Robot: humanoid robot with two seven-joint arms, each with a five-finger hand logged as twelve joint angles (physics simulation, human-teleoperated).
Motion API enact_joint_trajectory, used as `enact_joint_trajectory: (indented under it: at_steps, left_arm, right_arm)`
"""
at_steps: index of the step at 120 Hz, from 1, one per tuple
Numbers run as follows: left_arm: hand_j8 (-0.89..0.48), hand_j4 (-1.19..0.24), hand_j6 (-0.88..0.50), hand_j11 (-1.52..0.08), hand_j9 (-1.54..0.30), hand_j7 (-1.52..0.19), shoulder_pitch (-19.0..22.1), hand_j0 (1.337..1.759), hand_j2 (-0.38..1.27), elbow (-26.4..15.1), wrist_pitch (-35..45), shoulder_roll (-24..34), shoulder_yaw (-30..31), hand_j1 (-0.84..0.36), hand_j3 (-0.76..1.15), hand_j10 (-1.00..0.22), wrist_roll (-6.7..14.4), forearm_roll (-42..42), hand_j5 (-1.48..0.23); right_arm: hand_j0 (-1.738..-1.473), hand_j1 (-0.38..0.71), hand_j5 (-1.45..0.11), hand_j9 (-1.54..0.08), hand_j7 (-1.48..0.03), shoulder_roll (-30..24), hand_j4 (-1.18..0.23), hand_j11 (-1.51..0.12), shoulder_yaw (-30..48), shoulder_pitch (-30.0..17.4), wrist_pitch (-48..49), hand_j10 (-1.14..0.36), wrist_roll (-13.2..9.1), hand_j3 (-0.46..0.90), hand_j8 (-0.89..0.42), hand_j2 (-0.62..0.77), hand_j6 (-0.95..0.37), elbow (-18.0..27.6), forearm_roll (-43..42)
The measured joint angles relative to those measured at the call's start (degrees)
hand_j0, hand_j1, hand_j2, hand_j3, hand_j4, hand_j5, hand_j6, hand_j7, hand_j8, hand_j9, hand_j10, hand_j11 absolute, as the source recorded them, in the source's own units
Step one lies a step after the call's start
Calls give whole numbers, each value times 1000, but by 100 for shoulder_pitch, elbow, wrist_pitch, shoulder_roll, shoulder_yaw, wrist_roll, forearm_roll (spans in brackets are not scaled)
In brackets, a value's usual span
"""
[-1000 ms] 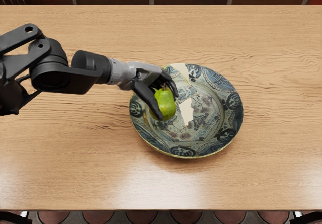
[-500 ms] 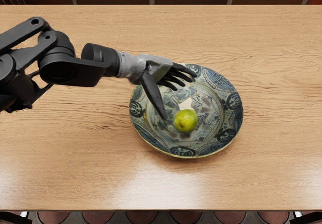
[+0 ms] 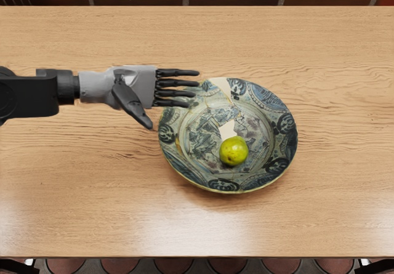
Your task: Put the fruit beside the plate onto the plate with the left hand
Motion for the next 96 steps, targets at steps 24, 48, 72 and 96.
enact_joint_trajectory:
  at_steps: [24, 48, 72, 96]
  left_arm:
    - [-5, -6, -5, -9, -9, -9, 60, 1658, 4, 150, -7, 945, -32, 342, 0, -6, 0, -218, -9]
    - [-2, -3, -3, -5, -5, -5, 80, 1658, 2, 655, -8, 1446, -33, 345, 0, -3, 0, -448, -5]
    - [-1, -2, -1, -4, -4, -4, 231, 1658, 1, 1022, -9, 1755, -28, 346, 0, -2, 0, -501, -4]
    - [0, -1, 0, -3, -3, -3, 266, 1658, 0, 1333, -10, 1925, -27, 346, 0, -1, 0, -503, -3]
  right_arm:
    - [-1658, -331, -20, -20, -20, 0, -15, -20, 2, 0, 0, -15, 0, 0, -15, -3, -15, 0, 0]
    - [-1658, -331, -20, -20, -20, 0, -15, -20, 4, 0, 0, -15, 0, 0, -15, -3, -15, 0, 0]
    - [-1658, -331, -20, -20, -20, 0, -15, -20, 7, 0, 0, -15, 0, 0, -15, -3, -15, 0, 0]
    - [-1658, -331, -20, -20, -20, 0, -15, -20, 7, 0, 0, -15, 0, 0, -15, -3, -15, 0, 0]
